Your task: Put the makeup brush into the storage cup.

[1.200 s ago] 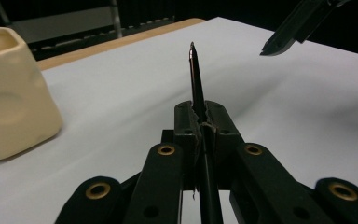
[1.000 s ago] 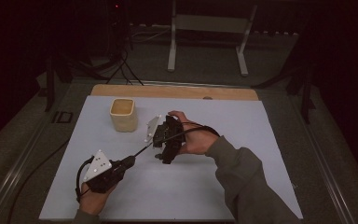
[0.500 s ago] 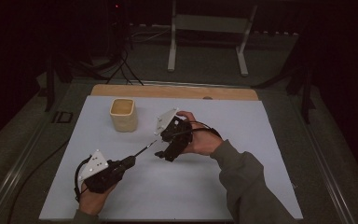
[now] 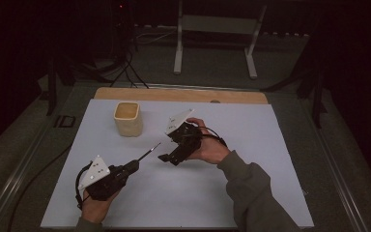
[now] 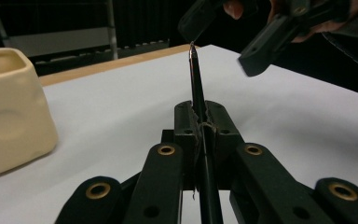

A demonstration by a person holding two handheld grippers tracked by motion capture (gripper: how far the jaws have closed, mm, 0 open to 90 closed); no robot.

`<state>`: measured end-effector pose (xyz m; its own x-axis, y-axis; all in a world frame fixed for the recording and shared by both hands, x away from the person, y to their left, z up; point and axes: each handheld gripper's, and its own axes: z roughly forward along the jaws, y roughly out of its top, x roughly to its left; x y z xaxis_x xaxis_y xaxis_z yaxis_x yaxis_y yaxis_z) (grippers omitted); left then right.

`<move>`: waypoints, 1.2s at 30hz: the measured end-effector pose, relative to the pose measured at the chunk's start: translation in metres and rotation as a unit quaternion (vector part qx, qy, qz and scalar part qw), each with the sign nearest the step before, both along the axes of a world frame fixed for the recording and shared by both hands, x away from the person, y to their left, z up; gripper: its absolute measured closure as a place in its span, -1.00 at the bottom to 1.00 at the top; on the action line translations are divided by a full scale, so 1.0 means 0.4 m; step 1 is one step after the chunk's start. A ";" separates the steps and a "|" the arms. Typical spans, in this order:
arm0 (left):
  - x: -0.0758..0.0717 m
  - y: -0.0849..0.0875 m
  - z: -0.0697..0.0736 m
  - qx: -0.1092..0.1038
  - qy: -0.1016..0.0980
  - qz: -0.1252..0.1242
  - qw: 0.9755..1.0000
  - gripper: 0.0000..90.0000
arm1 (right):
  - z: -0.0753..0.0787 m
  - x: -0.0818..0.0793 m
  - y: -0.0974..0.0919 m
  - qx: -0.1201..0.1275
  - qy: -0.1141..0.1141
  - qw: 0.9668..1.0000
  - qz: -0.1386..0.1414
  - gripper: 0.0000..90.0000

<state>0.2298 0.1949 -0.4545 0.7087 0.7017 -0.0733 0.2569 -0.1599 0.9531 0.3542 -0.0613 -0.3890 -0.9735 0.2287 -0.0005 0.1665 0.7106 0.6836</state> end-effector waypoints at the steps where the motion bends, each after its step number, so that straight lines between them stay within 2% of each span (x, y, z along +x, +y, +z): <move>1: -0.001 -0.001 0.001 0.000 -0.002 0.001 1.000 0.91 | -0.002 0.002 0.000 0.001 0.004 1.000 -0.008 -0.67; 7: -0.006 -0.008 0.004 0.001 -0.009 0.006 1.000 0.91 | -0.009 0.013 -0.008 0.037 0.045 0.998 -0.030 -0.66; 13: -0.008 -0.014 0.005 -0.002 -0.012 -0.002 1.000 0.91 | -0.012 0.011 -0.003 0.048 0.059 0.997 -0.026 -0.66; 17: -0.008 -0.014 0.006 -0.006 -0.011 -0.018 1.000 0.91 | -0.013 0.006 0.001 0.060 0.064 0.996 -0.004 -0.58; 23: -0.003 -0.009 0.008 -0.037 0.005 -0.068 0.997 0.91 | -0.007 -0.003 -0.007 0.081 0.074 0.993 0.046 -0.29; 32: 0.006 0.001 0.008 -0.047 0.018 -0.105 0.993 0.91 | -0.007 -0.017 -0.013 0.074 0.069 0.990 0.101 0.05; 36: 0.007 0.001 0.007 -0.043 0.019 -0.111 0.993 0.91 | -0.010 -0.020 -0.011 0.070 0.068 0.988 0.116 0.14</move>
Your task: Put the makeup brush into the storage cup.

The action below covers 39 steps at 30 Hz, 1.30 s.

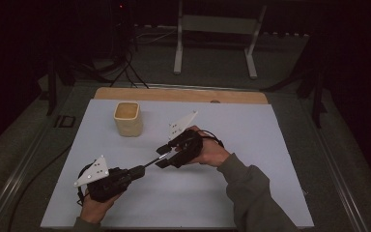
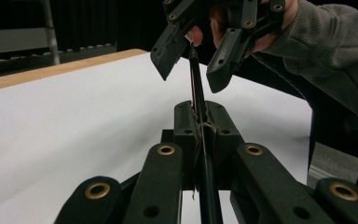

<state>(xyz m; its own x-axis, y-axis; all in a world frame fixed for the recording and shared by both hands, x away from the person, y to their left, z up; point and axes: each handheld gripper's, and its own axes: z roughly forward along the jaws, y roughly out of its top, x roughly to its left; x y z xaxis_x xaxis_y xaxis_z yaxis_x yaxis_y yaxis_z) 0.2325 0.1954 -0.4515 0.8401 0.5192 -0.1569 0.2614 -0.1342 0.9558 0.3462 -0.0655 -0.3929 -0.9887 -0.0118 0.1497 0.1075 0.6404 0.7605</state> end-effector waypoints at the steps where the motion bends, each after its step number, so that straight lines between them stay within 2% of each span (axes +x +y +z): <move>1: 0.000 0.000 0.000 0.001 0.000 0.000 1.000 0.91 | 0.000 -0.001 0.000 -0.001 0.000 1.000 0.002 0.15; 13: 0.002 -0.002 -0.002 0.003 0.004 -0.006 1.000 0.90 | 0.000 -0.002 -0.004 -0.008 -0.002 1.000 0.016 0.39; 22: 0.005 0.000 -0.006 0.004 0.007 -0.005 1.000 0.86 | -0.003 -0.002 -0.011 -0.011 -0.006 0.999 0.032 0.64; 25: 0.008 0.005 -0.009 0.003 0.010 0.004 1.000 0.75 | -0.002 -0.008 -0.012 -0.012 -0.006 0.999 0.045 0.77; 28: 0.011 0.008 -0.012 0.006 0.012 0.022 1.000 0.50 | -0.001 -0.015 -0.011 -0.008 -0.007 0.998 0.065 0.87; 30: 0.011 0.007 -0.013 0.011 0.009 0.039 0.999 0.26 | 0.000 -0.023 -0.009 -0.008 -0.012 0.997 0.073 0.89; 32: 0.011 0.008 -0.012 0.012 0.007 0.048 0.999 0.06 | 0.000 -0.024 -0.008 -0.012 -0.014 0.997 0.073 0.89; 33: 0.010 0.008 -0.008 0.021 0.000 0.060 0.998 0.06 | 0.000 -0.026 -0.007 -0.016 -0.016 0.997 0.072 0.89; 34: 0.009 0.007 -0.007 0.027 -0.002 0.065 0.998 -0.08 | 0.000 -0.026 -0.008 -0.020 -0.016 0.997 0.073 0.89; 36: 0.008 0.006 -0.004 0.033 -0.006 0.077 0.997 -0.16 | -0.002 -0.025 -0.009 -0.026 -0.017 0.997 0.071 0.89; 39: 0.005 -0.001 0.001 0.053 -0.017 0.078 0.995 -0.08 | -0.005 -0.024 -0.007 -0.040 -0.023 0.997 0.064 0.89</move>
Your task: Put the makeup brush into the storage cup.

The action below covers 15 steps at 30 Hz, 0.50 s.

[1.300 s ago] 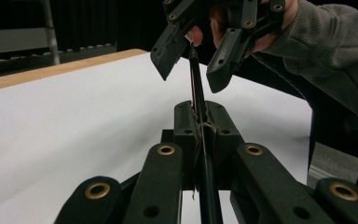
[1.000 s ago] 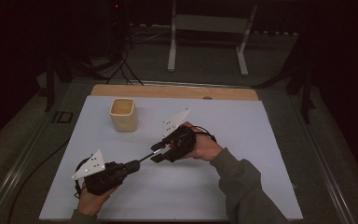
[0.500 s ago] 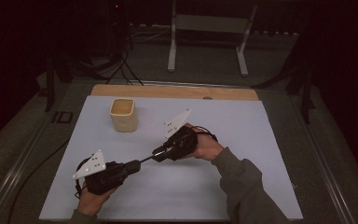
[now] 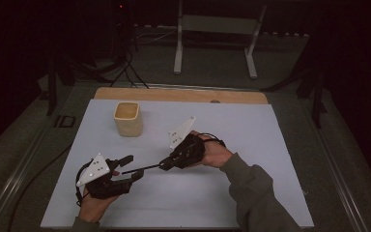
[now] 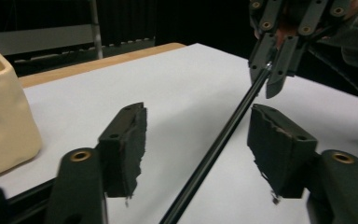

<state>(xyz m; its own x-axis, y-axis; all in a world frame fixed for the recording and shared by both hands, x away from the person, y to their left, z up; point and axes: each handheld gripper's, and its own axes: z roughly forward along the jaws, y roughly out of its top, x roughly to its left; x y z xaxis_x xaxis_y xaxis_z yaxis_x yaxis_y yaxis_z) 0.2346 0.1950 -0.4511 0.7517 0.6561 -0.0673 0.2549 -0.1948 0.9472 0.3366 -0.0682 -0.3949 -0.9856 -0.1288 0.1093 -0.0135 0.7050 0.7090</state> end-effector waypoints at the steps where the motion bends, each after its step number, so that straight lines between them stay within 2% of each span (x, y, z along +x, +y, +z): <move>1: -0.001 -0.005 0.001 0.011 -0.005 -0.002 1.000 -0.04 | -0.001 -0.001 0.001 -0.006 -0.002 1.000 -0.004 0.89; 4: -0.005 -0.024 0.003 0.040 -0.013 -0.003 0.999 0.08 | -0.005 -0.001 0.006 -0.015 -0.006 1.000 -0.006 0.89; 5: -0.005 -0.024 0.003 0.040 -0.013 -0.003 0.999 0.12 | -0.005 -0.001 0.006 -0.015 -0.006 1.000 -0.006 0.89; 6: -0.006 -0.040 0.005 0.062 -0.018 -0.001 0.998 0.12 | -0.006 -0.002 0.009 -0.017 -0.008 1.000 -0.007 0.89; 9: -0.008 -0.061 0.006 0.101 -0.020 0.007 0.995 0.28 | -0.011 -0.004 0.020 -0.029 -0.017 0.999 -0.005 0.89; 12: -0.011 -0.073 0.007 0.124 -0.023 0.005 0.992 0.37 | -0.015 -0.005 0.025 -0.038 -0.022 0.999 -0.006 0.89; 15: -0.013 -0.086 0.006 0.156 -0.026 0.006 0.987 0.42 | -0.016 -0.006 0.028 -0.041 -0.027 0.999 -0.008 0.89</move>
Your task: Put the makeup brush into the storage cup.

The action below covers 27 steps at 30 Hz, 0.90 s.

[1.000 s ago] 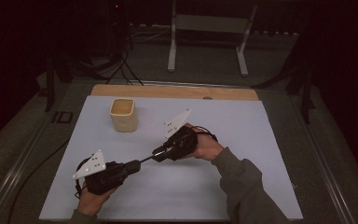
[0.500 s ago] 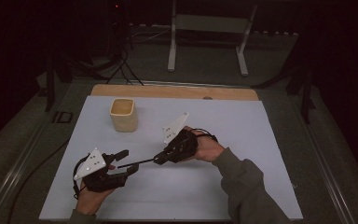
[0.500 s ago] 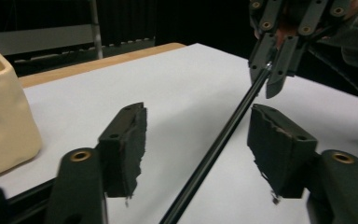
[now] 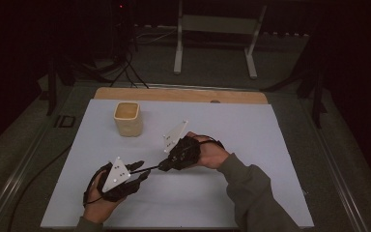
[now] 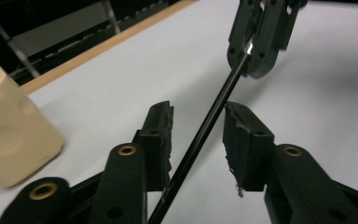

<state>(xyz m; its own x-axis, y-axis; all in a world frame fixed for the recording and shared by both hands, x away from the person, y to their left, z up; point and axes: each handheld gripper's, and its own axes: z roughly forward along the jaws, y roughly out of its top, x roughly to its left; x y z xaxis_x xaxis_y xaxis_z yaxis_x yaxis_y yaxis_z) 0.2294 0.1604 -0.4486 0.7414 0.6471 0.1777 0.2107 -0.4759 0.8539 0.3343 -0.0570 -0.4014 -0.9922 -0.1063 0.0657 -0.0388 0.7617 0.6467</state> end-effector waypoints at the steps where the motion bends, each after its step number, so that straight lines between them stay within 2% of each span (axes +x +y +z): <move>1: 0.000 -0.003 -0.001 0.007 0.000 0.000 1.000 0.43 | 0.000 0.000 0.001 -0.001 0.000 1.000 0.000 0.89; 3: 0.000 -0.013 -0.007 0.029 -0.002 0.000 1.000 0.45 | 0.001 -0.001 0.002 -0.005 -0.001 1.000 0.001 0.90; 6: 0.000 -0.023 -0.014 0.048 -0.002 0.002 0.999 0.52 | -0.002 -0.004 0.007 -0.013 -0.005 1.000 0.003 0.89; 9: 0.000 -0.028 -0.016 0.056 -0.004 0.002 0.998 0.57 | -0.005 -0.006 0.012 -0.020 -0.009 1.000 0.004 0.89; 12: 0.000 -0.028 -0.017 0.062 -0.006 0.004 0.998 0.71 | -0.006 -0.009 0.022 -0.025 -0.014 1.000 0.007 0.89; 16: -0.003 -0.038 -0.022 0.076 -0.002 -0.011 0.997 0.85 | 0.000 -0.009 0.030 -0.023 -0.021 0.999 0.010 0.84; 17: -0.004 -0.042 -0.023 0.076 0.000 -0.013 0.997 0.89 | 0.002 -0.009 0.030 -0.021 -0.023 0.999 0.009 0.70; 18: -0.004 -0.043 -0.023 0.076 0.000 -0.010 0.997 0.91 | 0.006 -0.007 0.031 -0.012 -0.020 1.000 0.004 0.38; 19: -0.002 -0.041 -0.023 0.074 0.001 -0.009 0.997 0.92 | 0.008 -0.005 0.031 -0.008 -0.016 1.000 0.000 0.15; 20: -0.002 -0.041 -0.023 0.074 0.001 -0.009 0.997 0.92 | 0.008 -0.005 0.031 -0.008 -0.016 1.000 0.000 0.15; 21: 0.002 -0.028 -0.022 0.058 0.005 0.000 0.998 0.92 | 0.010 -0.004 0.031 -0.006 -0.013 1.000 -0.006 -0.03; 22: 0.006 -0.020 -0.020 0.047 0.008 0.005 0.999 0.92 | 0.013 -0.005 0.027 0.010 -0.023 0.999 -0.028 -0.51; 24: 0.011 -0.007 -0.018 0.031 0.012 0.015 0.999 0.92 | 0.017 0.003 0.023 0.019 -0.026 0.998 -0.054 -0.66; 27: 0.016 0.008 -0.017 0.007 0.019 0.026 0.999 0.92 | 0.023 0.013 0.013 0.030 -0.025 0.996 -0.077 -0.74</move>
